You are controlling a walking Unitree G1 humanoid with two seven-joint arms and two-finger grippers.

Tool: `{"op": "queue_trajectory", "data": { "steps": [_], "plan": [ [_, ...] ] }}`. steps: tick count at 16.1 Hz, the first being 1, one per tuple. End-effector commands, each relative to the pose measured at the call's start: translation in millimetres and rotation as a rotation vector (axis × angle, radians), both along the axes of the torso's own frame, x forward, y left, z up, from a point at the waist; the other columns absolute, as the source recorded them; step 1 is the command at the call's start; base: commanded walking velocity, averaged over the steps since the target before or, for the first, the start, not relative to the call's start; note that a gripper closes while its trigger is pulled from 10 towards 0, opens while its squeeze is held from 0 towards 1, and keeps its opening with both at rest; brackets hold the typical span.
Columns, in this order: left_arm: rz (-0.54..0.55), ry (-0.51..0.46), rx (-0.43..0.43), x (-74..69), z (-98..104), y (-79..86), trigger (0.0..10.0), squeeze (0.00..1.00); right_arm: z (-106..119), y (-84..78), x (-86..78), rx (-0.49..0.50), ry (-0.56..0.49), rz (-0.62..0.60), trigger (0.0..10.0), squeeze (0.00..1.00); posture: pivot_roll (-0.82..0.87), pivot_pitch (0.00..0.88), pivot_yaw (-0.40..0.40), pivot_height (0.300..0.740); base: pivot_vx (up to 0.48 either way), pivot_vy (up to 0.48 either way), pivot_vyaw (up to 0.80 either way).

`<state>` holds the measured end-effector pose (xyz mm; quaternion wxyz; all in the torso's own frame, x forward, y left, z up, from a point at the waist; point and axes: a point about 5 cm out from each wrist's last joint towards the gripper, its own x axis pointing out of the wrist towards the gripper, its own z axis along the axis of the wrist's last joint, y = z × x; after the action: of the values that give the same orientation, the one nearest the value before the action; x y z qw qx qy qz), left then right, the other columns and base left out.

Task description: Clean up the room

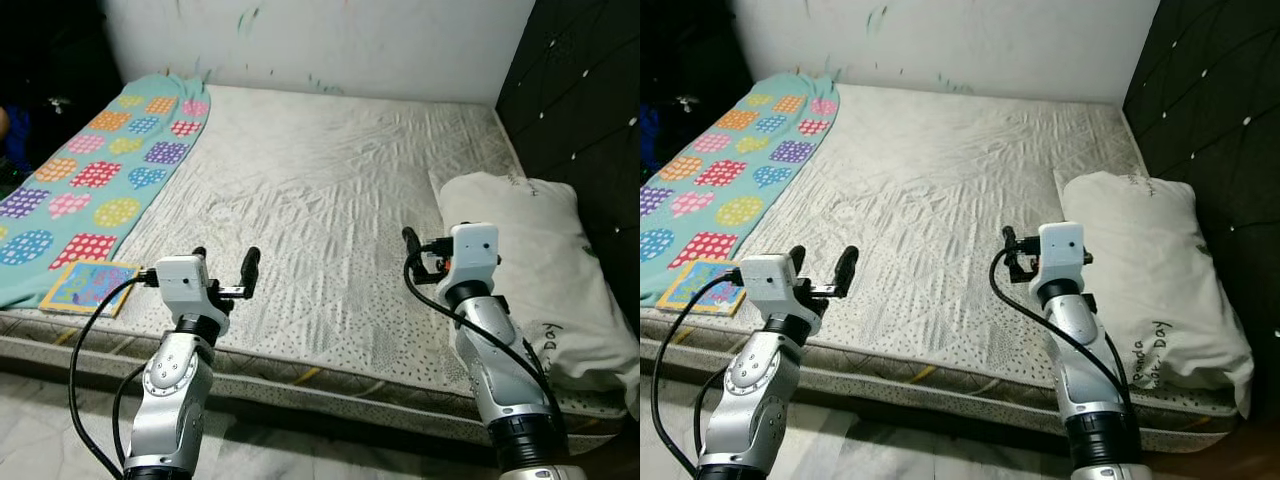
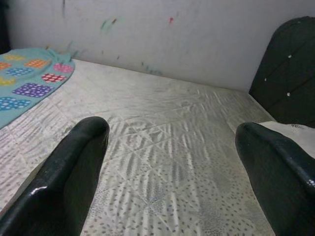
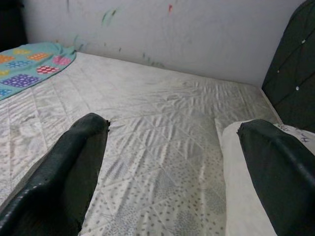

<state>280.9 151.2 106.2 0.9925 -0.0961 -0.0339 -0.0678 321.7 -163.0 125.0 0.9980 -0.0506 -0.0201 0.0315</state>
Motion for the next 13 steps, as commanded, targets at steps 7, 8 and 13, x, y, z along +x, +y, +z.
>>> {"op": "queue_trajectory", "data": {
  "steps": [7,8,13],
  "plan": [
    [0.033,0.009,-0.006,0.2,1.1,2.6,10.0,0.0,4.6,-1.0,0.5,-0.006,-0.011,0.003,10.0,0.0,-0.05,0.022,0.012,0.74,0.041,0.0,-0.7],
    [0.034,0.01,-0.005,0.2,1.1,2.7,10.0,0.0,4.5,-1.3,0.5,-0.006,-0.01,0.002,10.0,0.0,-0.05,0.022,0.012,0.74,0.0,0.0,-0.8],
    [0.025,0.011,-0.009,0.6,1.3,2.8,10.0,0.0,4.9,-1.8,0.8,-0.008,-0.015,0.001,10.0,0.0,-0.05,0.014,0.013,0.74,0.0,0.0,-0.32]
  ]
}}
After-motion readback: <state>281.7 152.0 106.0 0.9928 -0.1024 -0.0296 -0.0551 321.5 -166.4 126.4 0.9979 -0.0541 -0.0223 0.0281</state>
